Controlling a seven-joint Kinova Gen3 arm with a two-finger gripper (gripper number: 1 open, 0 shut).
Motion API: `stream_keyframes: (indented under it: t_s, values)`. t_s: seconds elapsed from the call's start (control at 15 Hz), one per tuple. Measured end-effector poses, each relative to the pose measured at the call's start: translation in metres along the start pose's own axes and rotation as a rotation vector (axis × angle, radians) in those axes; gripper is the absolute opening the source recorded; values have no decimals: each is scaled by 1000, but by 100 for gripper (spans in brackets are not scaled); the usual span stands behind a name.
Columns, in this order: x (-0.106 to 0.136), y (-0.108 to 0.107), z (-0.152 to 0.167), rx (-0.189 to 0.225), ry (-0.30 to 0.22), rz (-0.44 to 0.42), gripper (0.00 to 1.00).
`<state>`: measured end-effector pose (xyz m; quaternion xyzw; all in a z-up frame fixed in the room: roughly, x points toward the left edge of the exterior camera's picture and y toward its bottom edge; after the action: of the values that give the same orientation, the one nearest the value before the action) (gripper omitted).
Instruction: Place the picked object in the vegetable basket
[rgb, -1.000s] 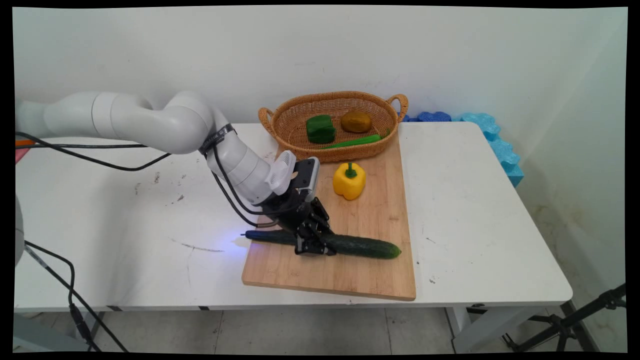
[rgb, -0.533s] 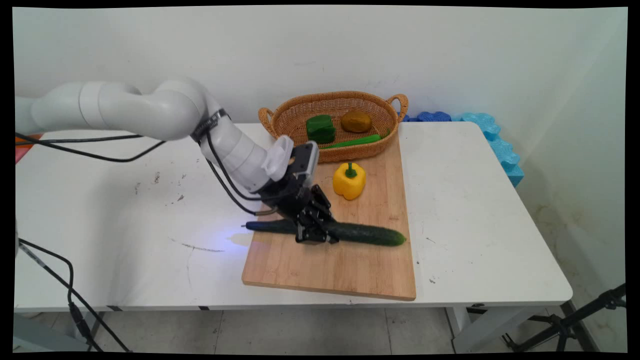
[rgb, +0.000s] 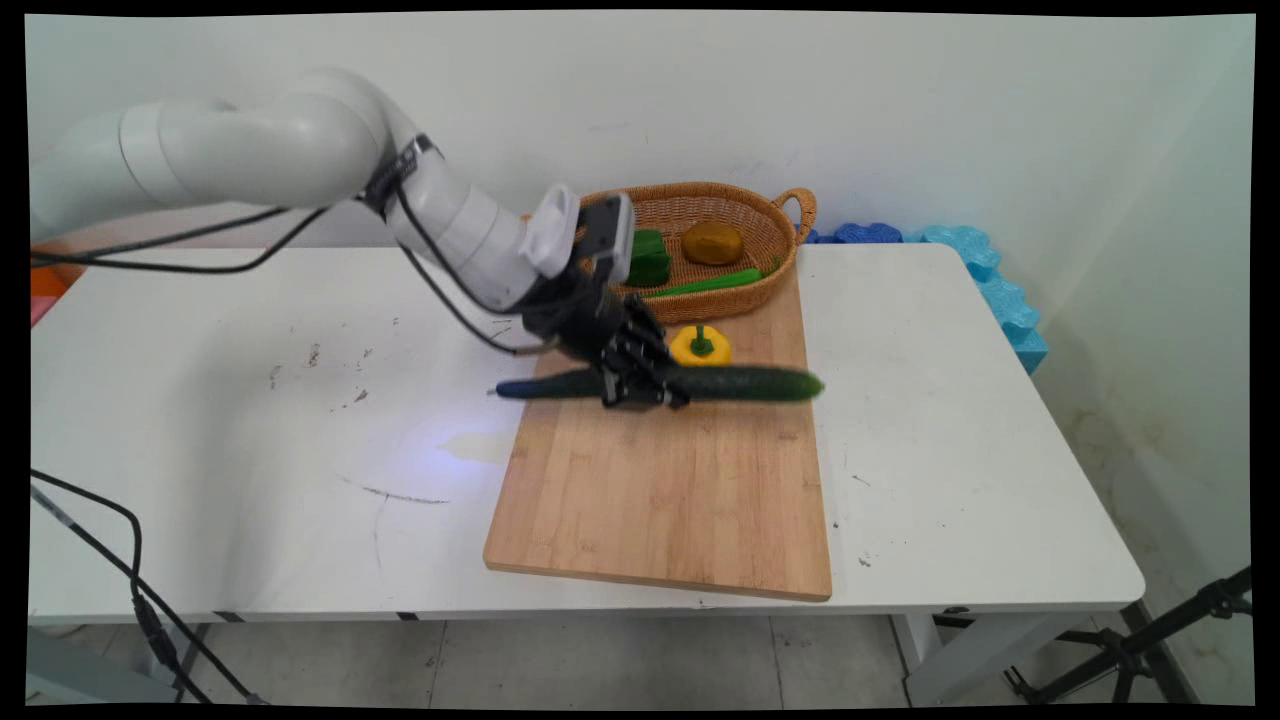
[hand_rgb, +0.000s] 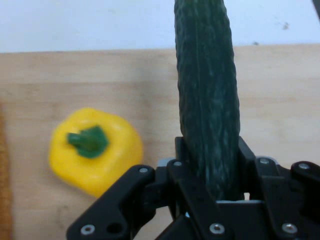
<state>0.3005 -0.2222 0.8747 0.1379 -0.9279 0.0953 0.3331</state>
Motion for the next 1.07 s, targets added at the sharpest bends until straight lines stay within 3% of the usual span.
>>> stream_keyframes:
  t_s: [0.53, 1.07]
  values:
    - [24, -58, -14, 162, 11, -67, 0]
    - [31, -116, -2, 307, -25, -87, 0]
